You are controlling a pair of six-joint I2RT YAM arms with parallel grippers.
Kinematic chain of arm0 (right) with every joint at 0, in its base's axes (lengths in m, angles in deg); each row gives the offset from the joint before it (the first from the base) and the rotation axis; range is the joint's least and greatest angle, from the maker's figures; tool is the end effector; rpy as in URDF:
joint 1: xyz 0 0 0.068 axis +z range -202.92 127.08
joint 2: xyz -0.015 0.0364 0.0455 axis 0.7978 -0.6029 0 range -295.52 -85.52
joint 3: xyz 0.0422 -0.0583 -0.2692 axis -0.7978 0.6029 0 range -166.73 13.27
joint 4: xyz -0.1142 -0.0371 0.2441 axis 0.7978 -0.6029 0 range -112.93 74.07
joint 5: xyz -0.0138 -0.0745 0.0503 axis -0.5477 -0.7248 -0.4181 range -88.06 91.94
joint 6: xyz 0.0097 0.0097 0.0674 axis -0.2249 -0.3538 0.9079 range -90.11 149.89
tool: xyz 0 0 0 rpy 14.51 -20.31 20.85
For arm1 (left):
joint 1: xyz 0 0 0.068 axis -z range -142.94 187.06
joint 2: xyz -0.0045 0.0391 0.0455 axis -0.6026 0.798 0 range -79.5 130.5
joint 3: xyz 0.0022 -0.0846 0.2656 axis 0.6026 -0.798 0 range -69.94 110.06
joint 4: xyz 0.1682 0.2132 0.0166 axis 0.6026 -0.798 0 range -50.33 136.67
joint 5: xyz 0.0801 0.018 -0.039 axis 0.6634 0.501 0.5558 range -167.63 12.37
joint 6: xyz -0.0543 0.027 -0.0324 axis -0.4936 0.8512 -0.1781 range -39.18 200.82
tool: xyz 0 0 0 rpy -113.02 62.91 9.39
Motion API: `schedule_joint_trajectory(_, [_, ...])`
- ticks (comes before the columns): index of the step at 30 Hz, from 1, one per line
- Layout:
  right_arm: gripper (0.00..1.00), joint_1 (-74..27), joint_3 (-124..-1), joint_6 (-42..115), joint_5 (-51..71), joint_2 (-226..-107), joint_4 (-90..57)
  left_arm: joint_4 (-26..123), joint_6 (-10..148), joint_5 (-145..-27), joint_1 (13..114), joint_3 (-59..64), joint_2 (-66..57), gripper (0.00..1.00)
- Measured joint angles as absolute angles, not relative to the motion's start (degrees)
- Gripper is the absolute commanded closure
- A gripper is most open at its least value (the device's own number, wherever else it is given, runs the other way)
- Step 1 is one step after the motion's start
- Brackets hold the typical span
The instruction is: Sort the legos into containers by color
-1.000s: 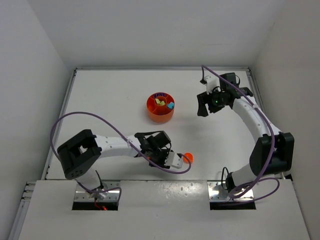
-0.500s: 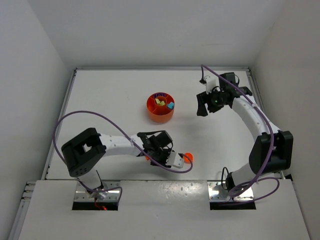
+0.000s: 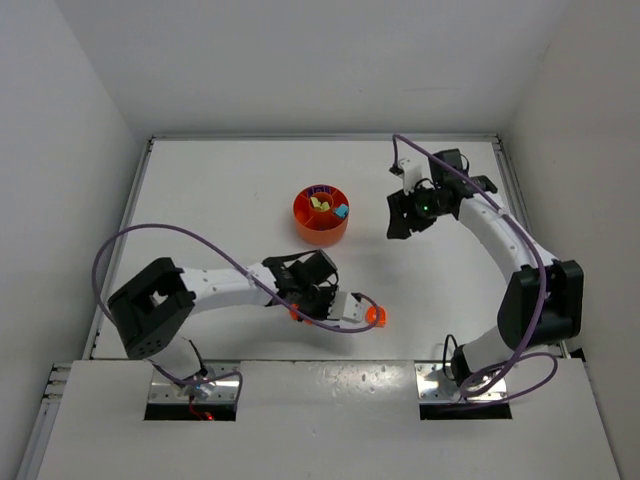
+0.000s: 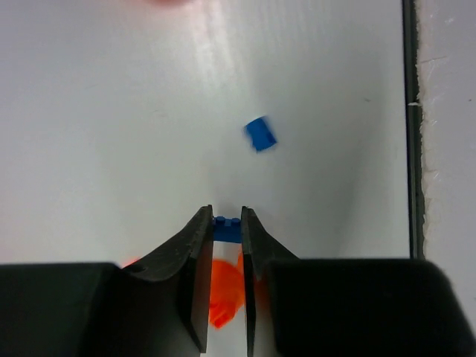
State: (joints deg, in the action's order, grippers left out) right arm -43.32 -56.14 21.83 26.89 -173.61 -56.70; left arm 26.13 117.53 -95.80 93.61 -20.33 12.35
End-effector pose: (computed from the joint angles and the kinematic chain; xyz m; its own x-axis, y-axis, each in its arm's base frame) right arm 0.3276 0.0791 0.2510 -0.7900 -0.2625 -0.5540 -0.4780 0.8296 0.2885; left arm 0.1601 -0.2739 0.1429 0.1279 0.8367 -0.5325 0.9916 -0.1191 0.0511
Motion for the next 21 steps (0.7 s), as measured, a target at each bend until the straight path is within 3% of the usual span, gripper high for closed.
schedule_joint_trajectory(9, [0.5, -36.3, -52.6, 20.6, 30.7, -173.6, -57.1, 23.6, 111.6, -97.9, 82.6, -13.2, -1.0, 0.95])
schedule_joint_trajectory(15, [0.62, -24.1, -51.4, 17.7, 32.1, -176.1, -59.5, 23.6, 105.5, -100.8, 73.9, -11.1, -7.9, 0.95])
schedule_joint_trajectory(21, [0.63, -13.9, -48.7, 16.3, 31.7, -179.0, -60.2, 23.6, 100.2, -102.6, 66.7, -11.1, -12.7, 0.96])
